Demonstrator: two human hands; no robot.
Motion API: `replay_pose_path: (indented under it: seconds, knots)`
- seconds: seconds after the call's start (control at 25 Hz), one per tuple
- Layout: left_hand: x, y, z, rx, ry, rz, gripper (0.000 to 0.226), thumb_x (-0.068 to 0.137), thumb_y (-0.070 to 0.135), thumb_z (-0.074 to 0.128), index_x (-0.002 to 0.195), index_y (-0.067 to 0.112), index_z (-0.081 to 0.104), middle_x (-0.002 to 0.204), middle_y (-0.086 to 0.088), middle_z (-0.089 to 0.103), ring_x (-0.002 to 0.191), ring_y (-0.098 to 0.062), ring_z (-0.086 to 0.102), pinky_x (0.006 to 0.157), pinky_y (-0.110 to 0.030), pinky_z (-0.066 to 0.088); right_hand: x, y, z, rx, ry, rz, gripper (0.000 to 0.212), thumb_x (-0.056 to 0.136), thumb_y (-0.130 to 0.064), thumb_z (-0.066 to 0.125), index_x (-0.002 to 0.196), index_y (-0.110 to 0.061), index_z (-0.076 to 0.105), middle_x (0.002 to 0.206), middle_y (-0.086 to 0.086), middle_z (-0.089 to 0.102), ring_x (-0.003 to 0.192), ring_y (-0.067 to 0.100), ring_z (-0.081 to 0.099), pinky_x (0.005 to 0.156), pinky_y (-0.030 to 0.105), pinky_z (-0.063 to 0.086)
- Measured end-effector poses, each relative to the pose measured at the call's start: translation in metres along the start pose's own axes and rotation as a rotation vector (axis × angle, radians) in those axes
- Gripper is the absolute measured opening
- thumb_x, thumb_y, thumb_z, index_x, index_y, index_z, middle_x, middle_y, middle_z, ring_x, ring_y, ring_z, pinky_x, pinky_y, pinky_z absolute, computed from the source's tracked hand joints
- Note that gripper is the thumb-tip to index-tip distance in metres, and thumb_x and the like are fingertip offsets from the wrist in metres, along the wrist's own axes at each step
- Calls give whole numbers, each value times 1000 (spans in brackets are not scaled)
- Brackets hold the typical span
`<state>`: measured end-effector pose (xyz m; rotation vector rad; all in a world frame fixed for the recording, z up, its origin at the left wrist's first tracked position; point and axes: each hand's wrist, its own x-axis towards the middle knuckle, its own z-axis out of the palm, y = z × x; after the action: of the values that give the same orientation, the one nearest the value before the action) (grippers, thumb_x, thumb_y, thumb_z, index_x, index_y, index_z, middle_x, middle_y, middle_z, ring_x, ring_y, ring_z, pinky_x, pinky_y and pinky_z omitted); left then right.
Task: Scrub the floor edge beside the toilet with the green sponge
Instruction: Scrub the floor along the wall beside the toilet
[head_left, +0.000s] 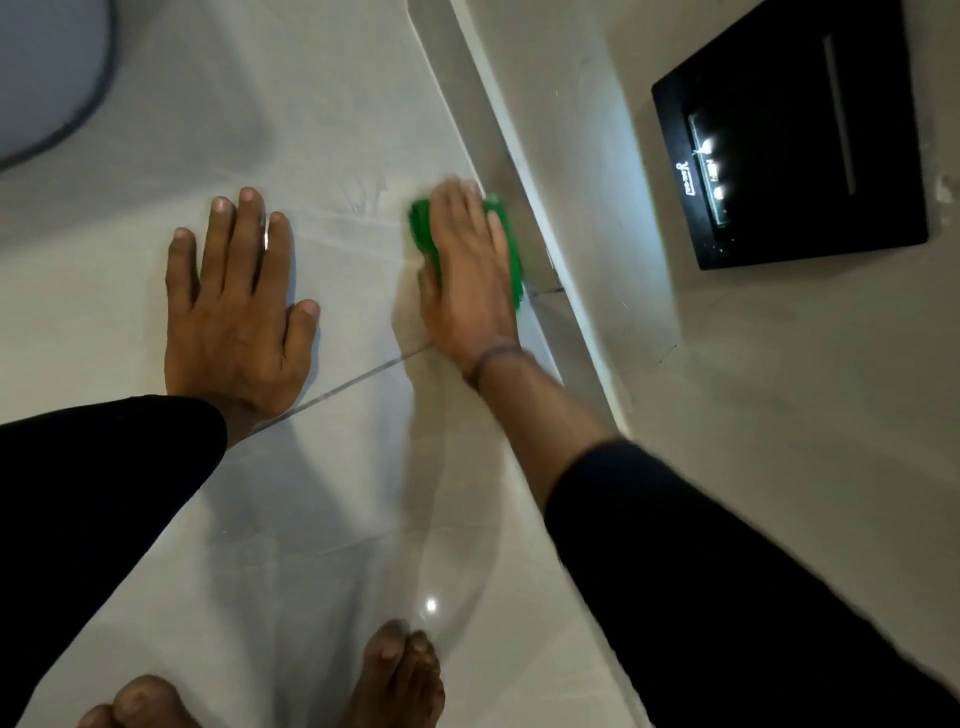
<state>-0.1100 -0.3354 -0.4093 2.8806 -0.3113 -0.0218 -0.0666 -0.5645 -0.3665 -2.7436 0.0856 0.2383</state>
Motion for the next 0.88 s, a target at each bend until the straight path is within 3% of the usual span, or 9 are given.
replay_pose_path:
  seconds: [0.16, 0.24, 0.44, 0.72, 0.88]
  knots:
    - [0, -1, 0, 23, 4, 6, 77, 108, 40, 37, 174, 3, 24, 185, -25, 19, 172, -45, 18, 139, -63, 13, 63, -24, 1, -92, -30, -108, 74, 95, -11, 53, 162, -7, 23, 171, 11, 22, 160, 27, 13, 129, 39, 2]
    - [0, -1, 1, 22, 16, 15, 77, 108, 40, 37, 174, 3, 24, 185, -25, 20, 172, -45, 18, 138, -63, 13, 50, -14, -8, -61, -75, -133, 81, 89, 0, 55, 162, -7, 21, 172, 11, 19, 160, 26, 10, 130, 40, 2]
    - [0, -4, 5, 11, 25, 17, 77, 108, 40, 38, 174, 4, 25, 185, -24, 19, 172, -44, 17, 138, -62, 12, -22, 6, -24, 27, -160, 19, 87, 86, 16, 50, 163, -9, 20, 172, 8, 17, 161, 23, 6, 132, 42, 5]
    - [0, -4, 6, 20, 25, 12, 77, 107, 40, 38, 174, 5, 25, 186, -23, 19, 173, -42, 17, 138, -61, 12, 17, -6, -19, 103, -123, -4, 82, 86, 13, 55, 160, -6, 27, 170, 12, 25, 160, 26, 14, 129, 34, 2]
    - [1, -4, 5, 21, 20, 8, 77, 107, 40, 39, 174, 4, 25, 185, -23, 19, 172, -43, 18, 138, -62, 13, -15, 9, -23, 172, -151, 36, 83, 84, 14, 52, 160, -7, 28, 170, 10, 24, 160, 24, 13, 132, 39, 4]
